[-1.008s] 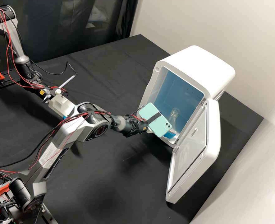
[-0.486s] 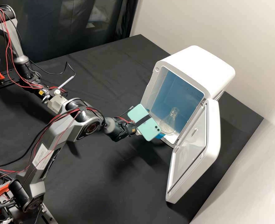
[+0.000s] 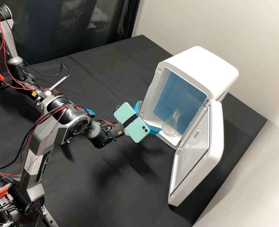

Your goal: Place the flask in the incubator

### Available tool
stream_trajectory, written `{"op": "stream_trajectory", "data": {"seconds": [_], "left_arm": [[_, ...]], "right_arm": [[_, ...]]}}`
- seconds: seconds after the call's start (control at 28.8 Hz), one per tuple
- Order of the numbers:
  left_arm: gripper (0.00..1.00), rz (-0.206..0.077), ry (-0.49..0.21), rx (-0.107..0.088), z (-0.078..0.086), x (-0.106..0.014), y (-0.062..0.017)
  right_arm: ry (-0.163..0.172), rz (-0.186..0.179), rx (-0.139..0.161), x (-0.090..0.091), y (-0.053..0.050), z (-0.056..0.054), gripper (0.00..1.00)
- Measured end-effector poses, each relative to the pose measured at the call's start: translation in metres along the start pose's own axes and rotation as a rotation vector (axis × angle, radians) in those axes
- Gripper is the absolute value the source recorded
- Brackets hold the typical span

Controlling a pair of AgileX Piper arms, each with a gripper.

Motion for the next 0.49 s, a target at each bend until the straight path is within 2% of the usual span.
{"op": "stream_trajectory", "data": {"seconds": [0.07, 0.14, 0.21, 0.28, 0.35, 0.49], "left_arm": [[1.00, 0.027, 0.007, 0.008, 0.004, -0.003, -0.0001], [1.00, 0.045, 0.001, 0.007, 0.009, -0.008, -0.0020], [1.00, 0.068, -0.010, 0.010, 0.012, -0.012, -0.0025], [1.00, 0.065, -0.019, 0.011, 0.015, -0.016, -0.0047], [1.00, 0.054, -0.020, -0.002, 0.015, -0.018, -0.0072], [1.00, 0.046, -0.016, -0.056, 0.014, -0.020, -0.0089]], "right_arm": [[0.013, 0.011, 0.012, -0.003, 0.001, 0.000, 1.00], [0.012, 0.013, 0.027, -0.006, 0.000, 0.002, 1.00], [0.006, 0.015, 0.030, -0.007, 0.000, 0.003, 1.00], [0.002, 0.017, 0.032, -0.007, 0.000, 0.004, 1.00], [-0.001, 0.020, 0.034, -0.007, 0.000, 0.004, 1.00], [-0.001, 0.020, 0.034, -0.007, 0.000, 0.004, 1.00]]}}
